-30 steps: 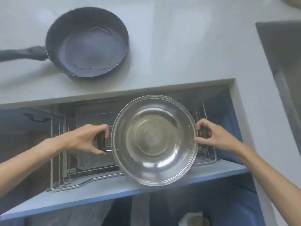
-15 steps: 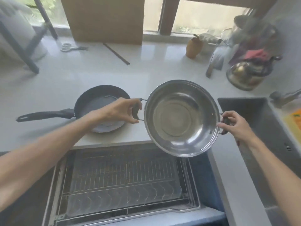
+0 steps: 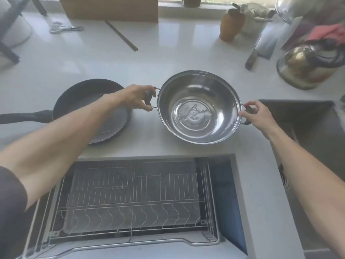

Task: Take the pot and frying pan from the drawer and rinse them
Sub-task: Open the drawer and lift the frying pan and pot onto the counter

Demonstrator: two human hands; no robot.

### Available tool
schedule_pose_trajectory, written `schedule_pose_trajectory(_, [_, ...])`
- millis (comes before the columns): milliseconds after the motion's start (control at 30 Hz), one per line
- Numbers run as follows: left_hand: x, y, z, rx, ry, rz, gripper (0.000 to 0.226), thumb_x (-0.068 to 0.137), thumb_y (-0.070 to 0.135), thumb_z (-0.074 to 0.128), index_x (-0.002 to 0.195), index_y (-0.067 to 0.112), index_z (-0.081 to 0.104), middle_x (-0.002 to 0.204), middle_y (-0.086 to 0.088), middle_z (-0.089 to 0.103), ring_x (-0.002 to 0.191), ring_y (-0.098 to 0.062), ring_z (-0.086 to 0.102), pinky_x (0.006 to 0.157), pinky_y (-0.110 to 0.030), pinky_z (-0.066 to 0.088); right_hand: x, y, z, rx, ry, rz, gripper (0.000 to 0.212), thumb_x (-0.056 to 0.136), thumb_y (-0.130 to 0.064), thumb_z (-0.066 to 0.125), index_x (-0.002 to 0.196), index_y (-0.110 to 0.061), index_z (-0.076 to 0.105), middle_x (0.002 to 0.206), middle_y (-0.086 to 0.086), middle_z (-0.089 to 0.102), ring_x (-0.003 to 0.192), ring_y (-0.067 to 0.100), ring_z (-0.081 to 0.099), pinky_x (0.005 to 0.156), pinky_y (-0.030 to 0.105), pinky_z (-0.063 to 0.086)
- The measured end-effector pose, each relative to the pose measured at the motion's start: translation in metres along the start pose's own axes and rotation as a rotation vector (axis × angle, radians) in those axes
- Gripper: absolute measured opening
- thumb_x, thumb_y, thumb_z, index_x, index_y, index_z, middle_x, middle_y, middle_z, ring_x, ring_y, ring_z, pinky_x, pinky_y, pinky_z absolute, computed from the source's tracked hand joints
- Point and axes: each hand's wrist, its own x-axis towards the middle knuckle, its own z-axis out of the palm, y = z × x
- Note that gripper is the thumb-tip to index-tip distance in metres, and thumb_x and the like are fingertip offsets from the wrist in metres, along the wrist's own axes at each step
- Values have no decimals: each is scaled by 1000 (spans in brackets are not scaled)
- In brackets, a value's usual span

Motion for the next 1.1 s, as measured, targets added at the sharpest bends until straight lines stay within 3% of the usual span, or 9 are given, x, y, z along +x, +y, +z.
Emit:
schedule_pose_trajectory(167, [-51,12,2,111,97,-39,54,81,33,67,129,37,44,114,6,53,92,-11,54,83,-29,38,-35,-4,-5,-70,50,-40,38,79,-40,71,112,-30,55,105,-2,63,71,5,63,77,26,43])
schedule_pose_trajectory(333, [-200,49,39,-164,446,25,27,87,28,63,113,33,62,98,12,67,87,-1,61,80,-21,48,-175,-5,-24,71,196,-157,18,88,-26,62,106,-31,60,104,3,68,75,3,56,78,18,46])
schedule_pose_trajectory(433, [-305,54,99,-229,405,38,22,86,39,59,107,37,64,89,19,67,72,6,59,68,-19,49,-309,12,6,107,12,-132,12,89,-20,60,92,-31,64,83,-7,72,67,-4,59,66,6,45])
schedule_pose_trajectory(533, [-395,38,171,-307,292,33,23,83,48,54,103,44,63,86,21,66,68,-2,61,65,-21,50,-439,42,66,144,-117,-51,19,75,-41,66,92,-33,66,87,-5,74,79,5,68,74,12,50])
schedule_pose_trajectory(667, [-490,5,262,-404,66,-10,23,83,46,55,105,45,61,80,19,67,69,-1,60,71,-21,48,-543,82,160,154,-202,60,23,81,-14,70,87,-36,66,90,-2,73,86,13,67,78,21,50])
schedule_pose_trajectory(767, [-514,-20,314,-406,-48,-131,30,84,43,57,114,49,54,87,19,66,77,1,59,78,-22,47,-556,93,215,58,-394,86,26,82,-15,70,93,-38,62,92,-9,70,86,12,65,77,25,49])
schedule_pose_trajectory(933, [-476,-77,377,-196,-128,-276,51,85,43,56,133,41,40,124,6,62,108,-13,59,91,-32,46,-518,119,287,-107,-549,93,25,85,-20,64,107,-30,58,104,-2,66,76,5,57,65,6,41])
schedule_pose_trajectory(1000, [-448,-99,396,-144,-114,-301,57,84,38,59,138,32,40,135,0,56,121,-20,55,96,-32,43,-494,137,315,-165,-511,57,33,83,-19,65,116,-23,59,116,0,64,89,11,59,69,9,37])
schedule_pose_trajectory(1100, [-411,-122,421,-331,-109,-335,56,82,22,67,134,20,45,128,-4,58,111,-21,58,83,-21,40,-461,169,358,-190,-503,73,45,81,-16,68,124,-17,56,127,2,60,114,18,55,79,16,34])
